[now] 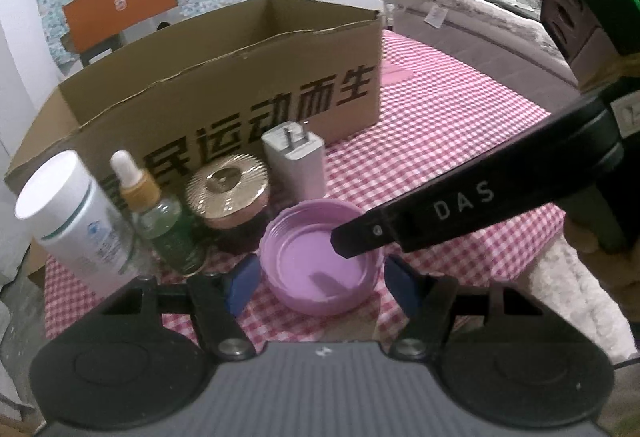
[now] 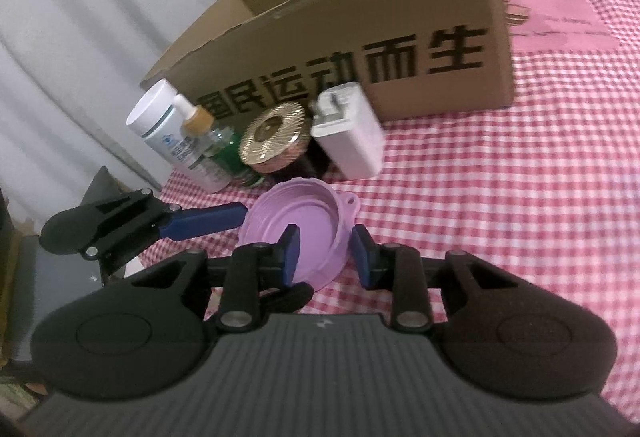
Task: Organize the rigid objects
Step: 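Close the right gripper on the rim of the lilac plastic lid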
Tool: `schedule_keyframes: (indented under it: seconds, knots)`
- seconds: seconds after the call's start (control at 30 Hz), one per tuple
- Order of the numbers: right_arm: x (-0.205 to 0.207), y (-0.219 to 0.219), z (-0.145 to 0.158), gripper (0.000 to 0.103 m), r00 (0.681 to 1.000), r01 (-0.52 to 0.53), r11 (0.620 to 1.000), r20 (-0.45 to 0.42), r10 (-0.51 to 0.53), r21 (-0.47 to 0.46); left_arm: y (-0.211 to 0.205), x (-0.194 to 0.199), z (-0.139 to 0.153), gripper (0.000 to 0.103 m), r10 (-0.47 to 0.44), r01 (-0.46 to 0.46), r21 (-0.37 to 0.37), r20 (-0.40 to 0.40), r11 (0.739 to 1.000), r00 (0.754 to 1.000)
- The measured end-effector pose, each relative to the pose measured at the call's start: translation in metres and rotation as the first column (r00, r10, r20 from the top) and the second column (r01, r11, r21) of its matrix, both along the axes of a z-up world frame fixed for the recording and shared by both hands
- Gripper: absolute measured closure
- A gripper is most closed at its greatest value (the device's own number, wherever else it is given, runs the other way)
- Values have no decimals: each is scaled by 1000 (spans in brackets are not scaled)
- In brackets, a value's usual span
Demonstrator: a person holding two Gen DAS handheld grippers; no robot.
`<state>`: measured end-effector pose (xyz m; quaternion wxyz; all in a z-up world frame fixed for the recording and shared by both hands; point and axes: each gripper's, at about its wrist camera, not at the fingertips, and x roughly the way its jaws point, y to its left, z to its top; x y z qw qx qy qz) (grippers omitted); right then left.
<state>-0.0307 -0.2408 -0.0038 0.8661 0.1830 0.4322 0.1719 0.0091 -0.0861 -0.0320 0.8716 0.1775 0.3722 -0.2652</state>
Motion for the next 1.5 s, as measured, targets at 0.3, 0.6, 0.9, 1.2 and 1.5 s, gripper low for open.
schedule_keyframes:
  seconds: [0.3, 0.6, 0.9, 1.2, 1.5]
  knots:
    - [-5, -7, -3, 74, 1000, 17, 1000, 10, -17, 5, -6, 2, -4, 30, 3, -2, 34, -11, 999, 1000]
    - [-3, -7, -4, 76, 1000, 2, 1000, 14, -1, -4, -12, 2, -6, 32, -3, 3, 36, 0, 999, 1000]
    - [-4, -10, 0, 74, 999, 27, 999, 28, -26, -26, -17, 3, -6, 31, -30, 30, 47, -5, 998, 1000]
    - [2, -5, -4, 74, 999, 21, 999, 26, -20, -31, -20, 6, -9, 28, -27, 26, 58, 1, 998, 1000]
    - [1, -3, -4, 77, 1000, 14, 999, 26, -12, -52, -19, 7, -8, 29, -10, 10, 42, -5, 999, 1000]
